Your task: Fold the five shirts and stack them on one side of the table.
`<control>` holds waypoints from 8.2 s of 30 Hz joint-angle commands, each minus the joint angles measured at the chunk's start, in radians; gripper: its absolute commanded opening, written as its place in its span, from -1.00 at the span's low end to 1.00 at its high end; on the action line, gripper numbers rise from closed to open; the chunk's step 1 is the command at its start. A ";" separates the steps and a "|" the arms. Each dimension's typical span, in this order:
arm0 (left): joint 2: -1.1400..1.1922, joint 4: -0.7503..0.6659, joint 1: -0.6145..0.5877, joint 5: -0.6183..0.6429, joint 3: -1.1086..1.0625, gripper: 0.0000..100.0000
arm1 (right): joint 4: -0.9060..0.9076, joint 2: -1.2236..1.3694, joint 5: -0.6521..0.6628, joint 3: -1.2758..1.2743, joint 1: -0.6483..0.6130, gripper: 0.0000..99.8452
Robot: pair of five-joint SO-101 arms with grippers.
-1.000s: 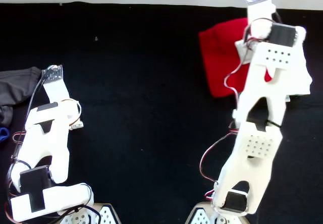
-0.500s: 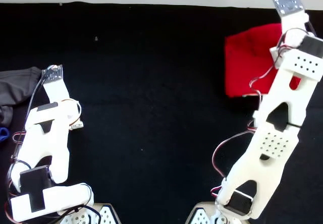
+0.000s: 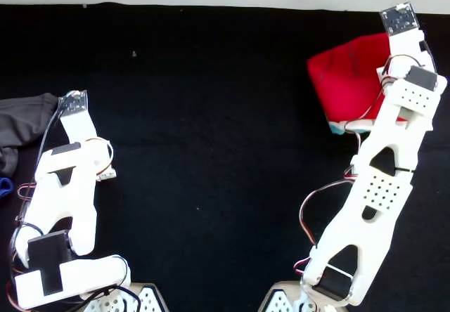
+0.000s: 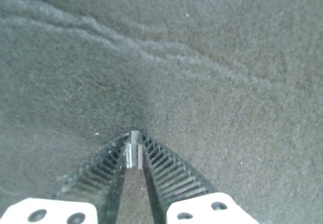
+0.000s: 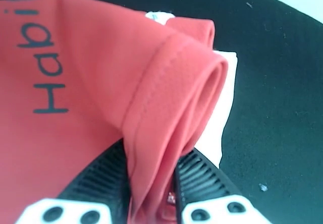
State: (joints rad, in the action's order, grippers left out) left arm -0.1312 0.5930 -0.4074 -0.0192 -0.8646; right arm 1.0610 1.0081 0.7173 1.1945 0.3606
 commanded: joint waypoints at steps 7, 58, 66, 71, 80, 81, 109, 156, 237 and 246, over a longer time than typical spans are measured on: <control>-0.021 -0.021 0.004 -0.003 0.002 -0.98 | -0.065 -0.013 0.017 0.001 0.056 -0.99; 0.018 -0.018 0.019 -0.005 0.008 -0.98 | -0.696 0.280 -0.299 0.133 0.044 -0.94; 0.018 -0.018 0.019 -0.005 0.008 -0.98 | -0.412 -0.090 -0.520 0.131 0.025 -0.94; 0.018 -0.018 0.019 -0.005 0.008 -0.98 | -0.120 -0.289 -0.528 0.131 -0.024 -0.94; 0.021 -0.015 0.021 -0.008 0.008 -0.97 | 0.447 -0.605 -0.528 0.131 -0.193 -0.94; 0.021 -0.015 0.019 -0.008 0.008 -0.97 | 0.506 -0.630 -0.528 0.131 -0.222 -0.94; 0.058 0.589 -0.854 -0.502 0.697 -0.61 | 0.536 -1.755 -0.526 -1.385 -0.610 -0.94; -0.226 1.158 0.119 -0.356 1.400 -0.98 | 0.139 -1.997 -0.525 -2.147 -0.170 -0.94; -0.183 0.674 -0.618 -0.404 0.447 -0.64 | 0.005 -0.688 -0.528 -1.346 -1.124 -0.98; -0.182 0.669 -0.479 -0.402 0.343 -0.64 | 0.239 -0.915 -0.528 -1.331 -0.974 -0.99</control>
State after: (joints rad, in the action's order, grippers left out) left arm -0.2800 1.2758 -0.9536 -0.4181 -0.5040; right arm 1.2267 0.2486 0.1910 -0.1695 -0.6705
